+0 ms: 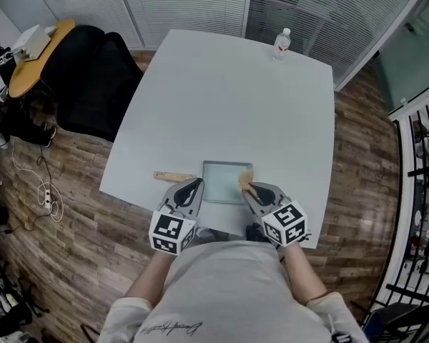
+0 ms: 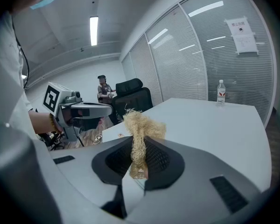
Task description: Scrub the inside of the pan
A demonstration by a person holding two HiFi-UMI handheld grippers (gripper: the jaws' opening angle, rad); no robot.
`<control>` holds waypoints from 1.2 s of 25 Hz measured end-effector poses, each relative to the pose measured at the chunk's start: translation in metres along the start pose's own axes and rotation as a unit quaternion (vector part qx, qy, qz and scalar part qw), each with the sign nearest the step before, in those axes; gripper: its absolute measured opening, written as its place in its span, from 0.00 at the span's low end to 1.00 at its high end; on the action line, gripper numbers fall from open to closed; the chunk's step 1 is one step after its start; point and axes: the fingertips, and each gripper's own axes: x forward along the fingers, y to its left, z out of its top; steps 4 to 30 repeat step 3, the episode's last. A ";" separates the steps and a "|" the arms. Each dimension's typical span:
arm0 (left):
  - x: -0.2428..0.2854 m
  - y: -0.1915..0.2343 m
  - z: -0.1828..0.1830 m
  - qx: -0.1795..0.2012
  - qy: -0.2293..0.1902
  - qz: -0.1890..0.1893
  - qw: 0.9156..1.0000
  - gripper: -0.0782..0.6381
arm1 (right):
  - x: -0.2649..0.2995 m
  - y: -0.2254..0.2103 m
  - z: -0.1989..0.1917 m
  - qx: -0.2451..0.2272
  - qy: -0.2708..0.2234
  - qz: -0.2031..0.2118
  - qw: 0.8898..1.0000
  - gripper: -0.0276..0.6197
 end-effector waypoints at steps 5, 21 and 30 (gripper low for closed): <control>-0.001 0.000 0.003 0.000 -0.003 0.000 1.000 0.12 | 0.001 0.002 0.001 -0.001 0.000 0.001 1.000 0.15; -0.001 0.000 0.003 0.000 -0.003 0.000 1.000 0.12 | 0.001 0.002 0.001 -0.001 0.000 0.001 1.000 0.15; -0.001 0.000 0.003 0.000 -0.003 0.000 1.000 0.12 | 0.001 0.002 0.001 -0.001 0.000 0.001 1.000 0.15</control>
